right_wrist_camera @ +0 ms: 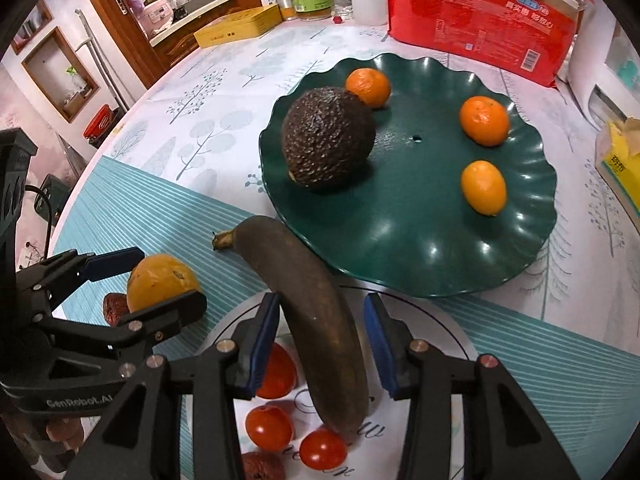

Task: Organize fruits
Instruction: 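Grasp the brown banana with the right tool while the left tool grasps the yellow grapefruit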

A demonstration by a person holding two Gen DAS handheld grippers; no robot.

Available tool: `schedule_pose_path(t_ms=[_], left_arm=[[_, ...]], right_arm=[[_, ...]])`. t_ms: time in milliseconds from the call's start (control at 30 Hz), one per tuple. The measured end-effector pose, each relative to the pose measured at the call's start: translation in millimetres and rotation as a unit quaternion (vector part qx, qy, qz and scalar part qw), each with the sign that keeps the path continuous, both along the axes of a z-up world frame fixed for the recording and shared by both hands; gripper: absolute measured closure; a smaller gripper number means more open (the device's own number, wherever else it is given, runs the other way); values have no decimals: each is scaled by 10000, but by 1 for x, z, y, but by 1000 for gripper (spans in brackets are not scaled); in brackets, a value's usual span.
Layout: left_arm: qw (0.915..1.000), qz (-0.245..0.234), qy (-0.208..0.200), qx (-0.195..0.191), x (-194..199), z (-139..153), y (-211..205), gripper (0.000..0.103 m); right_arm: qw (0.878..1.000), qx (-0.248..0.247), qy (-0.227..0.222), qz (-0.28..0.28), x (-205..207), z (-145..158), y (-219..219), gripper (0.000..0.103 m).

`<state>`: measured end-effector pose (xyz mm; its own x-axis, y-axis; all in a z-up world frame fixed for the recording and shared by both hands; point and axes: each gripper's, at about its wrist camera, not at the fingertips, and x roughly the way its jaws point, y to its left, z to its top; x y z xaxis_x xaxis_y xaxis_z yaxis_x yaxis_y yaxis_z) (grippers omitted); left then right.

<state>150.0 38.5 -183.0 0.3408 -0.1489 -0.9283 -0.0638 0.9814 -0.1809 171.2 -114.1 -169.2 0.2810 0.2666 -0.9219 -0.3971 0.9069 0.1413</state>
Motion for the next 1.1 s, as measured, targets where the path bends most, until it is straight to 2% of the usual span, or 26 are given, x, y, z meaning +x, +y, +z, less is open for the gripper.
schedule_pose_path(t_ms=[100,367,833,867,900,933,1000,1100], left_arm=[[10000,28,52,-66,1,-2,3,28],[9997,14,129,-189,0,-7,3,36],[9996,48,152,-212,2,-6,5,38],[9997,12,153,-208,2,-6,4,41],[9996,-41,146,-250,2,-5,4,51],[9994,-108,147,-306,2,-4,1,53],[9996,-158,105,-188,1,-2,-2,54],[9996,-191,89,-206,-1,-1,-3,55]], right_arm=[[10000,-26,5,90,1,-2,4,59],[9991,-255,-67,345,3,-8,15,59],[9962,-577,-281,583,1,-14,26,59],[9960,-604,-303,590,1,-14,26,59],[9957,-626,-325,595,0,-13,27,59],[9956,-640,-340,600,0,-13,26,60],[9947,-712,-418,619,-3,-12,28,61],[9949,-677,-440,601,-6,-11,26,64]])
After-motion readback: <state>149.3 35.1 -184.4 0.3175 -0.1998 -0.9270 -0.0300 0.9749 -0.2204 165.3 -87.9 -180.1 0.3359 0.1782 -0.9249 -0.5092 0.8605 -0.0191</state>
